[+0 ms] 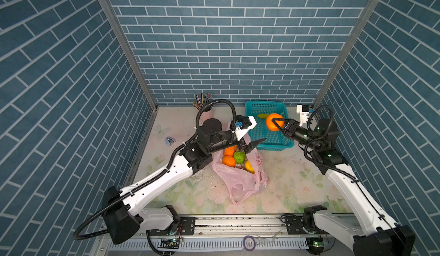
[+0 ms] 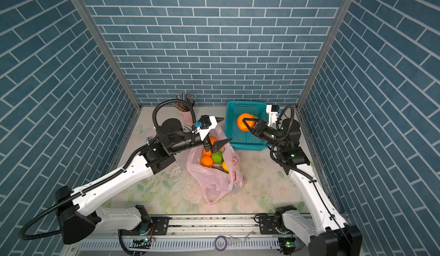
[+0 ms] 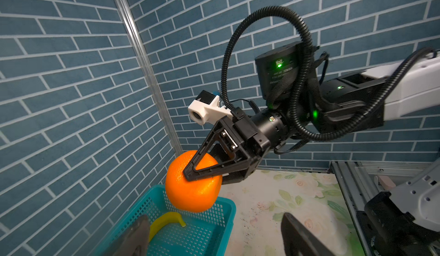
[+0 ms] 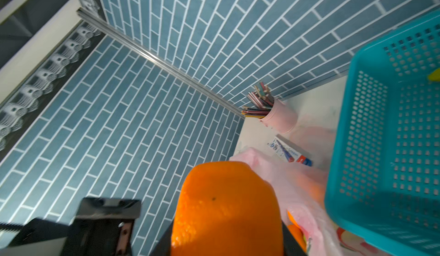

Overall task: Untie the knot of the plastic bag and take out the fruit
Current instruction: 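Carry the orange with the right gripper into the teal basket and release it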

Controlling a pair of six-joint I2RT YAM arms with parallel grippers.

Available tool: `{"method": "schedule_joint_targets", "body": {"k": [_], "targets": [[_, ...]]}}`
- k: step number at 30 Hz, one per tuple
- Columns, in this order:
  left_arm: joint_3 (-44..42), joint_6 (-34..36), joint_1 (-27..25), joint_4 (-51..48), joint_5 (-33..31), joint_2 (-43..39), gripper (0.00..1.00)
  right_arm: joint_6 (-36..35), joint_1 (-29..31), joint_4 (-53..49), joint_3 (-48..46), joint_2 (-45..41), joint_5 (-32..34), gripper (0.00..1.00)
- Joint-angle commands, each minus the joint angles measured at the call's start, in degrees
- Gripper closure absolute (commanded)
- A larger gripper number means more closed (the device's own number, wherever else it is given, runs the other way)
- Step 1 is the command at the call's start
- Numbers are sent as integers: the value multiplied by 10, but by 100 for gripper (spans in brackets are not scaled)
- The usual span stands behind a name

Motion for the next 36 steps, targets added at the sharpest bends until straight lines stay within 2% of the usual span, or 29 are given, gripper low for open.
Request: {"method": "schedule_joint_targets", "body": {"k": [1, 4, 9, 18, 25, 36], "targets": [[-4, -41, -3, -77, -38, -25, 13, -49, -22, -1, 20, 53, 1, 56], [-5, -72, -5, -121, -66, -43, 13, -66, -37, 11, 38, 112, -9, 56], [-8, -106, -9, -196, -130, -56, 13, -124, -51, -28, 100, 223, 1, 55], [10, -130, -23, -277, -164, -52, 13, -115, -51, -12, 215, 428, 9, 57], [11, -154, -33, -300, -187, -52, 13, -93, -37, 3, 316, 574, 34, 56], [-4, -184, -39, -298, -211, -57, 13, -54, -16, -55, 563, 797, 45, 55]]}}
